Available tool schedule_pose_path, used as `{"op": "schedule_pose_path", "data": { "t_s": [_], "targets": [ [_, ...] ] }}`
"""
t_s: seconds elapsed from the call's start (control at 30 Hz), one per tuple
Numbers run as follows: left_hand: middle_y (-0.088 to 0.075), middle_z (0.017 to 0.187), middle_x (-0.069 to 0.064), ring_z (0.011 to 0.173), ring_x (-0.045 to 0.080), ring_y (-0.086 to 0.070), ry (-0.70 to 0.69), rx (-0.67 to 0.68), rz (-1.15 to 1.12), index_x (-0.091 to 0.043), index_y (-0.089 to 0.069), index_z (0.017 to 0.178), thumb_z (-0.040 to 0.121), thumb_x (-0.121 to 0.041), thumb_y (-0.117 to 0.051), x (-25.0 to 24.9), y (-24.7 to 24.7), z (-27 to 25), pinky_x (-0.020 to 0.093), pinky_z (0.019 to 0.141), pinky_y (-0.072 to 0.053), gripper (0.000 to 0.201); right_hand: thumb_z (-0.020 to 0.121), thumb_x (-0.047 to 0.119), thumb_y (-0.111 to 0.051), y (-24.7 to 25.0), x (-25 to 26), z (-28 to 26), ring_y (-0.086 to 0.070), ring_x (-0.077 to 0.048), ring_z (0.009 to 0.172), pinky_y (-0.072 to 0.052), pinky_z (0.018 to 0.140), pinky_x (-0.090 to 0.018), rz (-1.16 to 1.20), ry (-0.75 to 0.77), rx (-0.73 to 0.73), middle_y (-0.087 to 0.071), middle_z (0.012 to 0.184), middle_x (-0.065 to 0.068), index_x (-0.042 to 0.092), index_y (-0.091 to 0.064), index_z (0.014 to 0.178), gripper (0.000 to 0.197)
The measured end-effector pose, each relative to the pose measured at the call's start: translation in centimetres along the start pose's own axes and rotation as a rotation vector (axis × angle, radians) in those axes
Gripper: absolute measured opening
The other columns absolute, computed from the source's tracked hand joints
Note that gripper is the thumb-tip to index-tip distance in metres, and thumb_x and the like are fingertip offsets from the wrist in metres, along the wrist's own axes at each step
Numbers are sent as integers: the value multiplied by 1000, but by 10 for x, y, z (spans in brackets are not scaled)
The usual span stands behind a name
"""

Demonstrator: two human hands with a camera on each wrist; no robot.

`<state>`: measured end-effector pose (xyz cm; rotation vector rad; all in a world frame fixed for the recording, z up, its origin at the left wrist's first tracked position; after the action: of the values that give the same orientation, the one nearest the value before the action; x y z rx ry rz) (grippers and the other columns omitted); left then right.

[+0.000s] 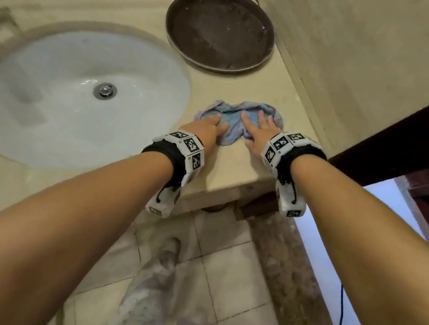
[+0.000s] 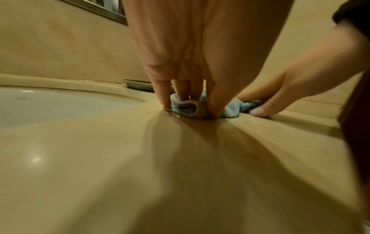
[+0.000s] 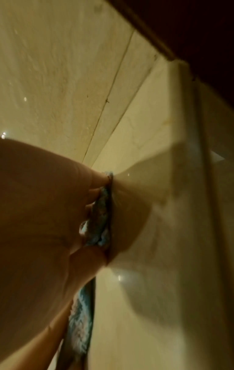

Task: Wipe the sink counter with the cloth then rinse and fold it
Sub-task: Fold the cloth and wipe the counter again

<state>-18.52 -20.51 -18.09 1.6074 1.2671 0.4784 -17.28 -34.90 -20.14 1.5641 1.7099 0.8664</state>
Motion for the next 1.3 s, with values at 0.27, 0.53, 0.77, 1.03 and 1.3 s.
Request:
{"op": "schedule_pose_path", "data": {
  "t_s": [0.27, 0.53, 0.77, 1.03, 1.3],
  "targets": [
    [-18, 156, 4, 141, 25, -27, 89, -37, -11, -23, -27, 146, 98, -14, -34, -4, -30, -84, 38, 112, -27, 50, 103, 20, -31, -36, 34, -48, 7, -37, 146, -11, 119, -49, -51, 110, 71, 16, 158, -12, 35, 12, 148, 64],
    [-40, 146, 12, 129, 31, -44, 186, 15, -5, -26, -38, 142, 99, -25, -36, 21, -28, -119, 36, 104, -37, 43, 97, 16, -44, -14, 66, -85, -27, -36, 140, -29, 111, -42, -41, 180, 42, -23, 154, -19, 22, -16, 151, 61],
    [-46, 139, 12, 125, 30, -48, 152, 9, 107, -26, -46, 135, 99, -31, -36, 63, -3, -99, 32, 99, -37, 38, 103, 33, -27, 12, 97, -49, -8, -32, 146, -15, 115, -34, 38, 170, 158, -2, 159, -12, 21, -4, 152, 55],
    [-60, 122, 9, 110, 30, -59, 220, 61, 35, -32, -49, 132, 91, -5, -41, 144, 47, -52, 34, 85, -47, 50, 92, 19, -55, 83, 146, 19, -49, -29, 127, -40, 105, -36, 128, 207, 15, -50, 140, -9, 23, -49, 136, 45],
    [-64, 117, 11, 107, 32, -59, 275, -155, -117, -23, -59, 123, 89, -12, -51, 234, 113, -21, 37, 86, -46, 37, 90, 5, -44, 150, 199, 71, -57, -24, 91, -47, 80, -32, 519, 148, -111, -62, 98, -10, 13, -66, 111, 32]
  ]
}}
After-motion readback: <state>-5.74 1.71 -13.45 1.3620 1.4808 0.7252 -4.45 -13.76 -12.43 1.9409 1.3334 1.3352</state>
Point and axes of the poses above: each hand's wrist, its own z-axis towards the middle knuckle, its own y-axis out of the back of the hand, x = y × z, the point moved 5 cm from there along z, towards the middle knuckle
